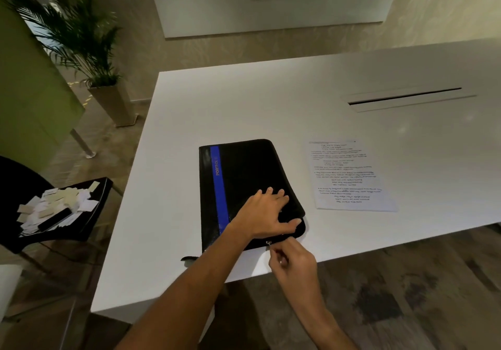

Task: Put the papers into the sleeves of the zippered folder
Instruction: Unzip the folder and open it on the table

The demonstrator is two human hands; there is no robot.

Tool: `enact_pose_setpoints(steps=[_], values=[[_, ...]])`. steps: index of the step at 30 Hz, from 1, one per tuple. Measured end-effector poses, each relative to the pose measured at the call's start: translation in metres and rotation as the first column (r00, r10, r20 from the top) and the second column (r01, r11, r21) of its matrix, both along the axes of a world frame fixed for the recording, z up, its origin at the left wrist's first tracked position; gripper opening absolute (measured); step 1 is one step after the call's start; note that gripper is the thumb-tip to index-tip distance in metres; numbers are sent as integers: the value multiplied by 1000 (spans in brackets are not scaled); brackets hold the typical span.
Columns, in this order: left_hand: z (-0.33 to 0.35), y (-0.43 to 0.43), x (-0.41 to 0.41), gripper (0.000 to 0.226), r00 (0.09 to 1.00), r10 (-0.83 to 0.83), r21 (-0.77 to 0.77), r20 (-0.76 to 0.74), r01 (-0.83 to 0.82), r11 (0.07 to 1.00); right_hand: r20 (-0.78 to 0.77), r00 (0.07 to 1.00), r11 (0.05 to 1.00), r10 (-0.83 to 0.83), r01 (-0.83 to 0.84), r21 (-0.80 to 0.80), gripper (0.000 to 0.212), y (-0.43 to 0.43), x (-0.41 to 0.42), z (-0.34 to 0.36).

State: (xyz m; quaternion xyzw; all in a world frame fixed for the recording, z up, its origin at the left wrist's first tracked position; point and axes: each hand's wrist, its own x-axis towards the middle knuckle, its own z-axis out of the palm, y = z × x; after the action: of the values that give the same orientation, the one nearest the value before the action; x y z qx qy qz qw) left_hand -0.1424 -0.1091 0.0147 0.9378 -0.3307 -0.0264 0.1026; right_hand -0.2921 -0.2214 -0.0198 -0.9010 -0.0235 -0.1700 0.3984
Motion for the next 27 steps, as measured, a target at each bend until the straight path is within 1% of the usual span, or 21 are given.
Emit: enact_pose_setpoints(steps=[2,5,7,10,11,13,15,17,18,20,22,24,27], values=[[7,1,6,101,999,-32,24,-20,33,999,-5,1000,1000,0,0,11,14,17,-3,0],[18,1,13,92,993,-94,17,-67,95,995,-14,1000,1000,-4,4,23,12,37,-4,1],[26,-3,12,90,988,-124,54,-95,129,990,-25,1000,1000,-20,20,10,14,46,-4,1],[37,-2,7,102,977,-111,186,-180,145,972,-39,997,998,-66,66,-7,17,51,-5,0],[40,5,4,107,973,-100,188,-209,140,972,-32,996,997,-79,79,-16,17,50,-5,-1],[39,33,-6,110,973,-69,103,-221,94,990,-7,996,994,-94,93,-50,17,49,-5,-2],[29,75,-17,101,980,-22,7,-196,24,1000,16,995,992,-95,96,-81,15,50,-7,-2],[12,117,-28,90,985,7,-9,-171,-9,1000,20,994,991,-103,104,-86,12,52,-8,-3],[4,134,-33,86,985,6,-27,-175,-10,1000,14,994,990,-111,112,-81,11,54,-9,-3],[-10,152,-40,78,977,-22,-135,-212,-7,991,7,992,990,-126,126,-69,13,60,-9,-2],[-19,154,-43,62,967,-34,-297,-254,-45,954,2,992,990,-127,127,-59,16,67,-10,-2],[-25,153,-44,48,958,-4,-423,-287,-123,898,-12,991,990,-135,134,-43,18,75,-11,-3],[-28,154,-42,43,934,33,-493,-356,-218,842,-26,989,989,-148,147,-34,20,85,-12,-4]])
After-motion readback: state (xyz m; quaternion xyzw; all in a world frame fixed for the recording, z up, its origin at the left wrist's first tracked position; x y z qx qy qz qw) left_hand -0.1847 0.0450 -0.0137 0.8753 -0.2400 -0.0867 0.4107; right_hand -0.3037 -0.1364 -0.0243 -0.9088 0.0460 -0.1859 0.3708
